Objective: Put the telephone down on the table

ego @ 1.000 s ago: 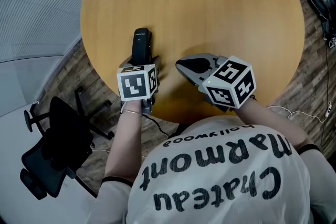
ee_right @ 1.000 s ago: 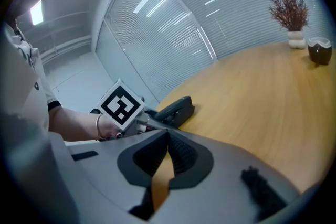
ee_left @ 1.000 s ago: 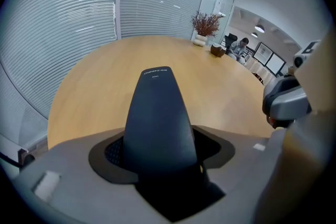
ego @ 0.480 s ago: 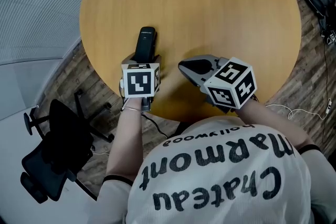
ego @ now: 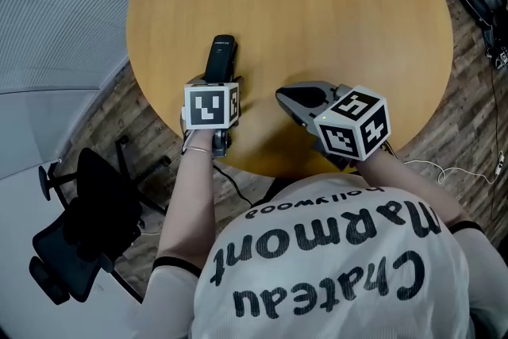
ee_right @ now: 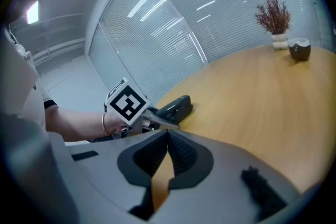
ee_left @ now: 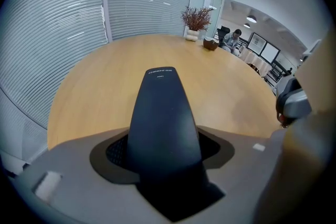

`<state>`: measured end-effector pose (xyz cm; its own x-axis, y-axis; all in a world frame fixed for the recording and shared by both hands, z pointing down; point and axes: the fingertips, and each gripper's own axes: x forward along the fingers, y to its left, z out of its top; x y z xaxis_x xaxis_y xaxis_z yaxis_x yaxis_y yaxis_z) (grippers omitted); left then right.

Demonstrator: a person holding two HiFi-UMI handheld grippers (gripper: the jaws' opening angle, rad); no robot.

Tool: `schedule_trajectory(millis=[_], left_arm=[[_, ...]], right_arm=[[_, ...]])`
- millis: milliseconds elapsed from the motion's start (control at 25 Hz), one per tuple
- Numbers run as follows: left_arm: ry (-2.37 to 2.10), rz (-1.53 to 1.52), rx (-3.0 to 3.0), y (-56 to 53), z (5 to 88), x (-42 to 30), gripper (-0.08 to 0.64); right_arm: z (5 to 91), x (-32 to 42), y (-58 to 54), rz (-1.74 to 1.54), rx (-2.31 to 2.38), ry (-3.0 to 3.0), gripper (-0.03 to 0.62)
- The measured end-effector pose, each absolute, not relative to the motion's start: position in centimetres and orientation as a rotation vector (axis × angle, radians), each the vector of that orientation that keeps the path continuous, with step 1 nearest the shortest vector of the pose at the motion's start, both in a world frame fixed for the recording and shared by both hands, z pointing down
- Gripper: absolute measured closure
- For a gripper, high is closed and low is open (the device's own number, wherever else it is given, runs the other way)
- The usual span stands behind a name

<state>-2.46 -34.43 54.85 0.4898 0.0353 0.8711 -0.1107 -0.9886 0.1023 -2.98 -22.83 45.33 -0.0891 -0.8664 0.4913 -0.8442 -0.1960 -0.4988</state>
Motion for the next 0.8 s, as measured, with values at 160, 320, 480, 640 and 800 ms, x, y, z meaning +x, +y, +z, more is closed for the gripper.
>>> schedule_trajectory(millis=[160,320,480,640,800], left_arm=[[-0.108,1.504,2.583,-35.2,54.9,-2.6,0.225],[-0.155,1.525,2.615,-36.2,55.1,-2.5,0.161],[-0.158,1.557,2.613,-36.3,55.0,-2.8,0.120],[-0.102,1.607,2.589,-34.9,54.9,-2.8,0.114],[-0.011,1.704,2.605,-33.6,55.0,-3.2,0.101]], right_arm=[[43.8,-1.6,-21.6,-1.117,-2.149,1.951,0.578],[42.8,-0.9,-19.7,-1.088,-2.189,1.929,0.578],[42.0,-0.1,-16.9,-1.072,-2.223,1.899,0.577],[41.0,1.0,-14.6,-1.043,-2.253,1.875,0.577],[39.9,1.7,-13.3,-0.994,-2.271,1.900,0.577]])
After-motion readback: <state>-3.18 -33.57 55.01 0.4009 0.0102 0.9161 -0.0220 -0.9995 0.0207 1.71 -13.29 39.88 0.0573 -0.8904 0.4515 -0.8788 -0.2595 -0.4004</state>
